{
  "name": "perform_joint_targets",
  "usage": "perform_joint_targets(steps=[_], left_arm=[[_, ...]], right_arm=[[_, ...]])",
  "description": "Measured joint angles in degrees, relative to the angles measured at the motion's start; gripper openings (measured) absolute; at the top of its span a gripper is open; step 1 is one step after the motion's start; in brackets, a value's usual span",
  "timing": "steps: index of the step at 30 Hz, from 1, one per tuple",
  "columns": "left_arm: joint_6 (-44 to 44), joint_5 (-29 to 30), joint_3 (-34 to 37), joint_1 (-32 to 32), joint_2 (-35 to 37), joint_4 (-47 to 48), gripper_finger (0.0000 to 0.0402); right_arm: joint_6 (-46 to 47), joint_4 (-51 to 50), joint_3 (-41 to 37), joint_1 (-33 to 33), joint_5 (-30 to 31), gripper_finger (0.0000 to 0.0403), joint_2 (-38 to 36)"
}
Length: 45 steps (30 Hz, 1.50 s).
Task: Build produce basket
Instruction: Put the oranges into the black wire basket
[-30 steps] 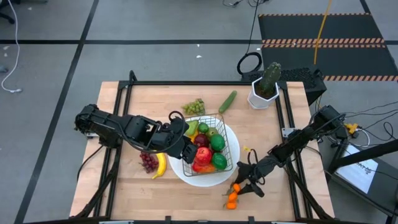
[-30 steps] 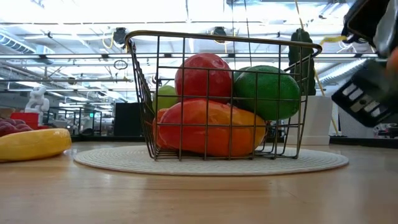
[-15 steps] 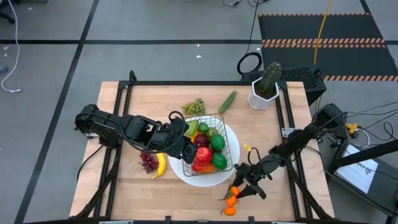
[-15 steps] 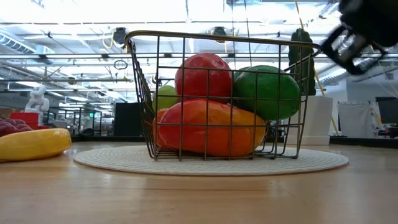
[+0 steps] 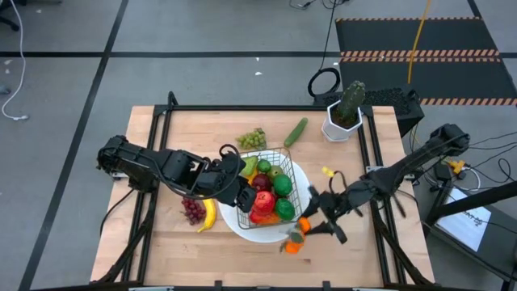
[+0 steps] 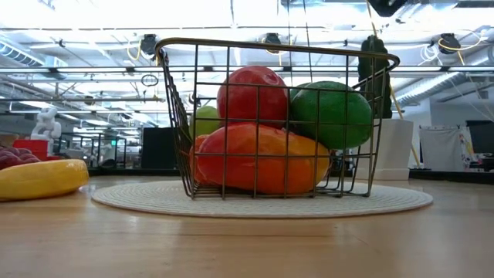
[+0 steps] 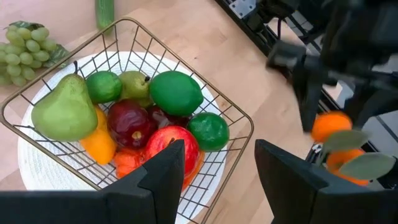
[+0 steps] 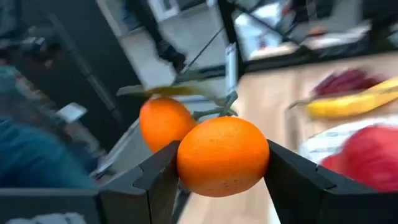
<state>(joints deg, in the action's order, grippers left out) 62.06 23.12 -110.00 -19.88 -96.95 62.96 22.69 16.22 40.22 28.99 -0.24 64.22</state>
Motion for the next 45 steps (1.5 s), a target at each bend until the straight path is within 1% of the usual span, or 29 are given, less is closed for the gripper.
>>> perform_joint_targets(steps=[8, 13, 17, 22, 25, 30, 34, 36, 40, 45], left_arm=[[-0.32, 0.16, 0.00, 0.51, 0.00, 0.00, 0.0195], [-0.52, 0.76, 0.00, 0.80, 0.00, 0.00, 0.0196], [-0.88, 1.01, 0.00, 1.15, 0.00, 0.00, 0.0196], [-1.57, 1.02, 0.00, 2.04, 0.00, -0.02, 0.0195], [-1.59, 1.02, 0.00, 2.72, 0.00, -0.02, 0.0196], [-1.95, 1.02, 0.00, 3.49, 0.00, -0.04, 0.0196], [-2.49, 1.02, 0.00, 3.80, 0.00, -0.04, 0.0196], [-3.07, 1.02, 0.00, 3.85, 0.00, -0.04, 0.0196], [-3.76, 1.02, 0.00, 4.23, 0.00, -0.05, 0.0196], [-4.68, 1.02, 0.00, 4.98, 0.00, -0.08, 0.0196]], right_arm=[[-4.05, -7.08, 2.82, -3.12, 5.34, 0.0203, -9.71], [-8.09, -13.42, 6.87, -3.94, 9.77, 0.0203, -13.77], [-15.30, -18.36, 10.64, -3.95, 17.13, 0.0203, -16.30], [-24.63, -18.14, 12.92, -3.97, 28.99, 0.0203, -18.96], [-31.23, -17.72, 13.75, -3.97, 34.33, 0.0203, -20.23], [-44.76, -17.59, 13.89, -3.95, 36.44, 0.0203, -22.35], [-50.28, -17.54, 13.89, -3.95, 36.56, 0.0203, -23.58], [-50.80, -17.52, 13.89, -3.95, 37.57, 0.0203, -23.84], [-48.72, -17.57, 13.89, -3.93, 39.28, 0.0203, -23.84], [-47.16, -17.57, 13.89, -3.95, 39.35, 0.0203, -23.82]])
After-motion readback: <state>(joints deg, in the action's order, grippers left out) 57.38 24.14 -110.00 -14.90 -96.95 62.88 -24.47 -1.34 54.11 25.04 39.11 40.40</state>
